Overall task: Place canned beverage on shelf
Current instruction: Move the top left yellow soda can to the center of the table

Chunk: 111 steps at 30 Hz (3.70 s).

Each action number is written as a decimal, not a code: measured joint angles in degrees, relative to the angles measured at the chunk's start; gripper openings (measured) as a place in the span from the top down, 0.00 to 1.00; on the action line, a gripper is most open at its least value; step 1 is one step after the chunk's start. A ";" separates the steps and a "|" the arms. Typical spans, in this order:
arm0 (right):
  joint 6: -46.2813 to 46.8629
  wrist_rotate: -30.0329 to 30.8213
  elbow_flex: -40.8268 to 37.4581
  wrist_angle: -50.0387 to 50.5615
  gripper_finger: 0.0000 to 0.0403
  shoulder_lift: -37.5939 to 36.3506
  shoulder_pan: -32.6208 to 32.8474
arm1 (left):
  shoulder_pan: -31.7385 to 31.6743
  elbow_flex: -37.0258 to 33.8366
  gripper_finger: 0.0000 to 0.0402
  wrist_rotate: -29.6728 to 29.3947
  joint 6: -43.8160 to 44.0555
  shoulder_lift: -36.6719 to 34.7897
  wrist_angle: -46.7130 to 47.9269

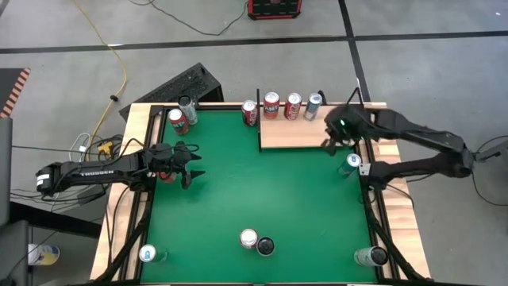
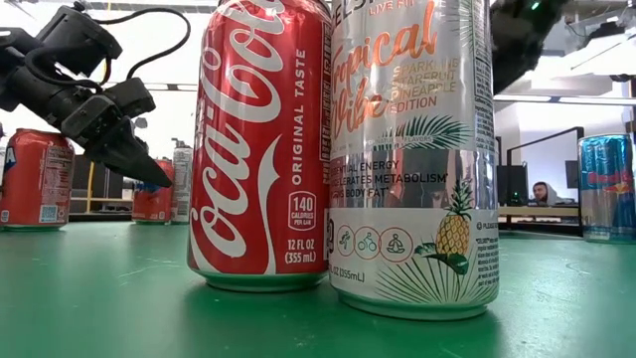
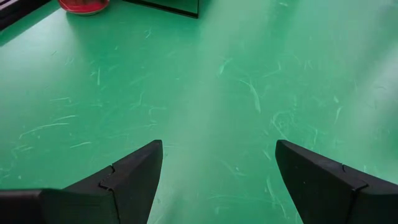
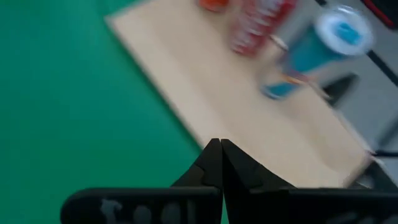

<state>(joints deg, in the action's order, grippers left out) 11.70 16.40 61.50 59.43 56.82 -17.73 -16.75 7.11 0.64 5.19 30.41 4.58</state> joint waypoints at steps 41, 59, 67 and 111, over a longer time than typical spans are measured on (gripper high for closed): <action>7.81 9.43 -7.53 -22.16 0.93 8.04 35.93 | -11.70 41.04 0.26 -25.91 -2.34 18.65 19.69; 9.09 12.09 -7.53 -23.05 0.93 10.66 44.41 | -34.54 77.57 0.26 -20.94 -5.97 57.07 51.52; 9.57 12.07 -7.53 -22.99 0.92 10.66 44.34 | -37.28 79.14 0.26 -18.68 -10.44 62.59 54.41; 11.82 12.01 -7.53 -20.40 0.93 10.66 44.27 | -41.82 74.83 0.15 -9.46 -10.12 63.39 53.62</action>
<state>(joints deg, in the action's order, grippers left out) 23.52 28.41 53.98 39.03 67.48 26.55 -58.57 81.94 -8.82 -4.93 93.80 58.20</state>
